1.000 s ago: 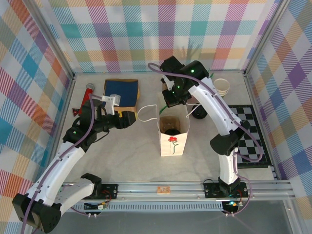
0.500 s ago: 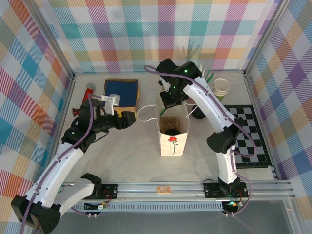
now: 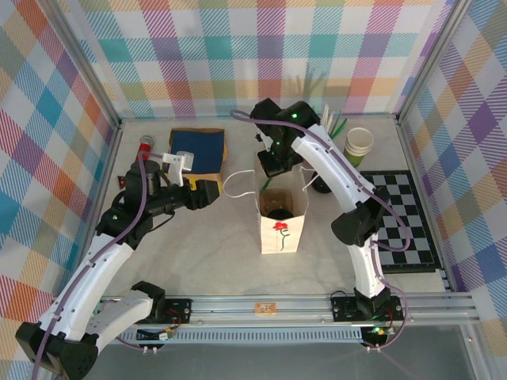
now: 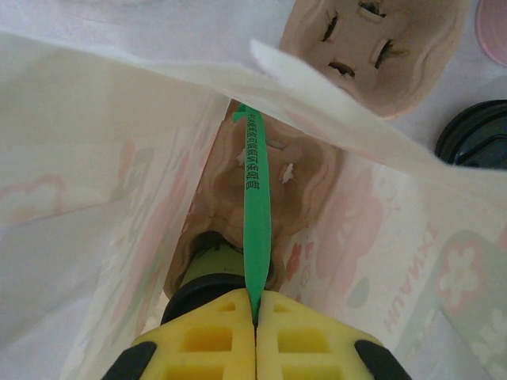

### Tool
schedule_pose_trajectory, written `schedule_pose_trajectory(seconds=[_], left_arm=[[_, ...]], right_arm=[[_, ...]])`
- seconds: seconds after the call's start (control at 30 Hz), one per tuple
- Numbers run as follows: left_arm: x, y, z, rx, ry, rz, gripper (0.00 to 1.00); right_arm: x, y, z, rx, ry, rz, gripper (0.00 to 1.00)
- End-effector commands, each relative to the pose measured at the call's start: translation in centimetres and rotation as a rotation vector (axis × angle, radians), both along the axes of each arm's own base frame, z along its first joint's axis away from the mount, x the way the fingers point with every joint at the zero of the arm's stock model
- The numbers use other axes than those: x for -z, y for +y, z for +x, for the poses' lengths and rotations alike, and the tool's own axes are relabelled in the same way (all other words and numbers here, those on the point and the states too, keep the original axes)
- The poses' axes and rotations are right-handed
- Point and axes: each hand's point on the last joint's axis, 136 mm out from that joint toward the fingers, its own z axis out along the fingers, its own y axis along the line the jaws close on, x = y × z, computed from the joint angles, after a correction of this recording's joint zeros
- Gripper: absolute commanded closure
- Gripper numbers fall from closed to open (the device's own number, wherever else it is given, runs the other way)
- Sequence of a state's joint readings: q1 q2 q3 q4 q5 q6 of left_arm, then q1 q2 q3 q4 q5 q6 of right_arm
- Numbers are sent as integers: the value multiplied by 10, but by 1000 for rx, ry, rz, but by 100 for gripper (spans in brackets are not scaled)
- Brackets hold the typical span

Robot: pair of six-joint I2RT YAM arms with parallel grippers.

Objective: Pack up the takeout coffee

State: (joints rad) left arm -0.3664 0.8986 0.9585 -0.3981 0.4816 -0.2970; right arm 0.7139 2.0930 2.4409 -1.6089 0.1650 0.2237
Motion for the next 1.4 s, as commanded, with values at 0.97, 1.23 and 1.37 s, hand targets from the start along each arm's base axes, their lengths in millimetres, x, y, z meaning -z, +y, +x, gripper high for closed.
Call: schedule_pose_trajectory(seconds=[0.97, 1.23, 1.37], left_arm=[[-18, -2, -4, 13, -42, -1, 32], [-17, 1, -1, -4, -39, 21, 32], [-23, 7, 4, -27, -67, 79, 32]], right_arm=[[-40, -22, -5, 35, -121, -13, 57], [-66, -21, -11, 21, -174, 66, 54], [-92, -24, -23, 5, -210, 140, 53]])
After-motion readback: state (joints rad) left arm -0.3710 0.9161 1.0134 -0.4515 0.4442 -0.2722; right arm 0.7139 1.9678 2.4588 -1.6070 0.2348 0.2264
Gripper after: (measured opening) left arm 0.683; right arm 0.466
